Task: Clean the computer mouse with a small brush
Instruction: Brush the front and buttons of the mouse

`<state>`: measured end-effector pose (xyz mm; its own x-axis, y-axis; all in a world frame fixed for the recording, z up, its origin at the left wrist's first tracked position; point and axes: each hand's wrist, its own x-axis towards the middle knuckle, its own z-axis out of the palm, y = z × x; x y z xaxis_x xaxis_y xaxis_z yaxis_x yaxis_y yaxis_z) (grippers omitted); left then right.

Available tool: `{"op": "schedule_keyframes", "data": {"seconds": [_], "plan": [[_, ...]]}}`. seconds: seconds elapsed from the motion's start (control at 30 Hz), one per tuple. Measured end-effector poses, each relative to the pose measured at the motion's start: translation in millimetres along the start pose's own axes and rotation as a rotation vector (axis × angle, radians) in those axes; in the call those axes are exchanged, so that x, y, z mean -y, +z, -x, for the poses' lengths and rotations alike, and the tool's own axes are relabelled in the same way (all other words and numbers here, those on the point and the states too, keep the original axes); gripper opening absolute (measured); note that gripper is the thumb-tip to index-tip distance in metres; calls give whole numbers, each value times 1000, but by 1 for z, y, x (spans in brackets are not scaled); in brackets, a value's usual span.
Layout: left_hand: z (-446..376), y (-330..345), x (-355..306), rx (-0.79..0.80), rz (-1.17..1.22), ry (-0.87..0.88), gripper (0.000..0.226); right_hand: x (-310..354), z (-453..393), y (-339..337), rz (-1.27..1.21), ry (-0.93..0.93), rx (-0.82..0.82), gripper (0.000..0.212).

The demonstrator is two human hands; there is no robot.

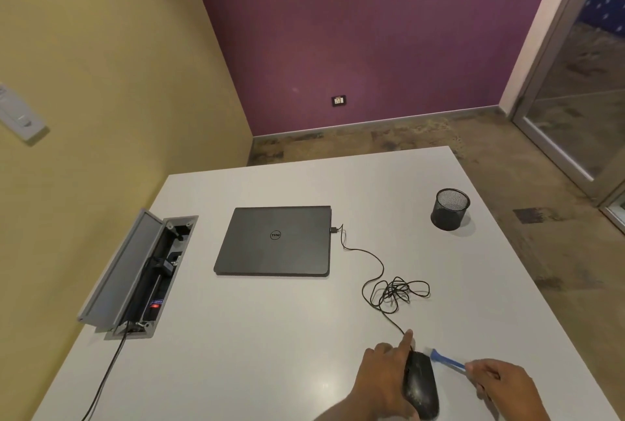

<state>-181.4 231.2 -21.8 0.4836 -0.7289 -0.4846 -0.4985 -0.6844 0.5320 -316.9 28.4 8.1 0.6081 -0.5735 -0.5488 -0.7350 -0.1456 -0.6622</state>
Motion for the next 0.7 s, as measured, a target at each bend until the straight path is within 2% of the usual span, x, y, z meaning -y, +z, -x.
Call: {"op": "schedule_keyframes", "data": {"seconds": [0.1, 0.2, 0.33, 0.43, 0.53, 0.7], "plan": [[-2, 2, 3, -3, -10, 5, 137, 0, 0, 3, -32, 17, 12, 23], [-5, 6, 5, -15, -36, 23, 140, -2, 1, -2, -79, 10, -42, 25], [-8, 10, 7, -21, -40, 28, 140, 2, 4, -1, -74, 0, 106, 21], [-8, 11, 8, -24, -47, 30, 141, -6, 4, -9, -75, 17, 116, 20], [-8, 11, 8, -30, -46, 30, 143, -15, 7, -17, -21, 27, 217, 19], [-7, 14, 9, -56, -56, 43, 142, -28, 12, -19, -38, -2, 178, 22]]}}
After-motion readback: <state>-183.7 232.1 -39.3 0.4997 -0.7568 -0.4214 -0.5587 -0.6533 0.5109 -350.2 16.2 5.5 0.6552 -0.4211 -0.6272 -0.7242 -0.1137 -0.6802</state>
